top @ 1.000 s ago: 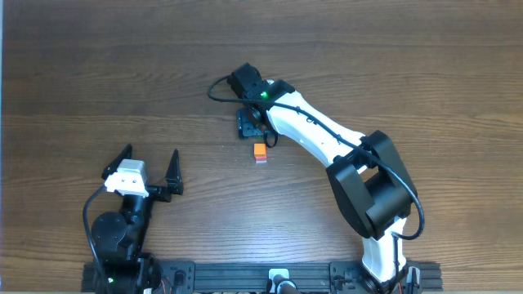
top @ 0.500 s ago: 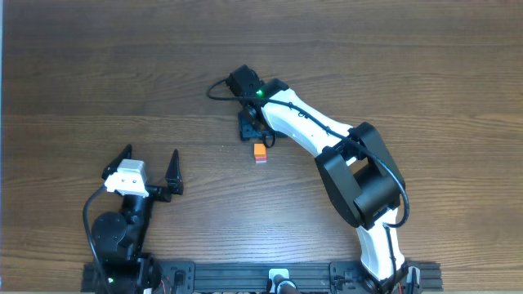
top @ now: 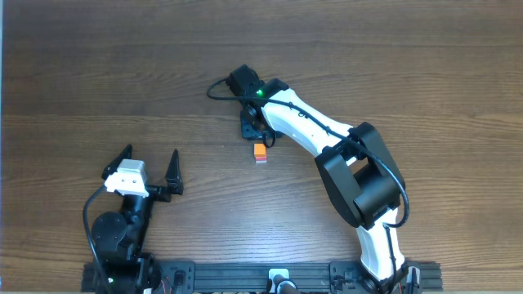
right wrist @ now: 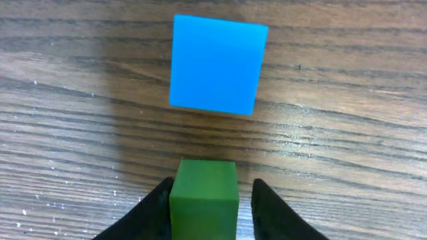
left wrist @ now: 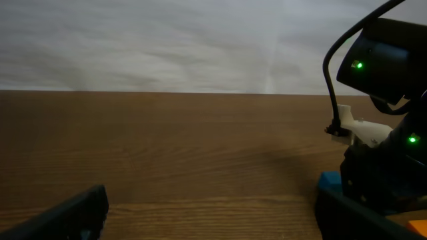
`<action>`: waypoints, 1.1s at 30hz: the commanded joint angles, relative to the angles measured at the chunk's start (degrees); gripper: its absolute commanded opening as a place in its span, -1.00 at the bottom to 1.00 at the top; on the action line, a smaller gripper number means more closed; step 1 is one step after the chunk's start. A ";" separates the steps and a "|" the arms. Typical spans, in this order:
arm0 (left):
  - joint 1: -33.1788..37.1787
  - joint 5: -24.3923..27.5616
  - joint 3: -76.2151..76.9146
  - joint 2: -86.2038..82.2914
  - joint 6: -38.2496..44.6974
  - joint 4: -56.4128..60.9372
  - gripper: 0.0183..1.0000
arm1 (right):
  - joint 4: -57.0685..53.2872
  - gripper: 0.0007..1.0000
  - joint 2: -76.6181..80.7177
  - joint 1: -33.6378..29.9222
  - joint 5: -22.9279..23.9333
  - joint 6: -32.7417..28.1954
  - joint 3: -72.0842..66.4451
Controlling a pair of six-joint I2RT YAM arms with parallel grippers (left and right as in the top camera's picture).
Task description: Stack Cubes
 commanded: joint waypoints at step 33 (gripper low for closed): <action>0.31 0.55 -0.31 -0.35 0.85 -0.04 1.00 | -11.15 -0.98 -5.01 -0.63 1.42 -0.37 11.65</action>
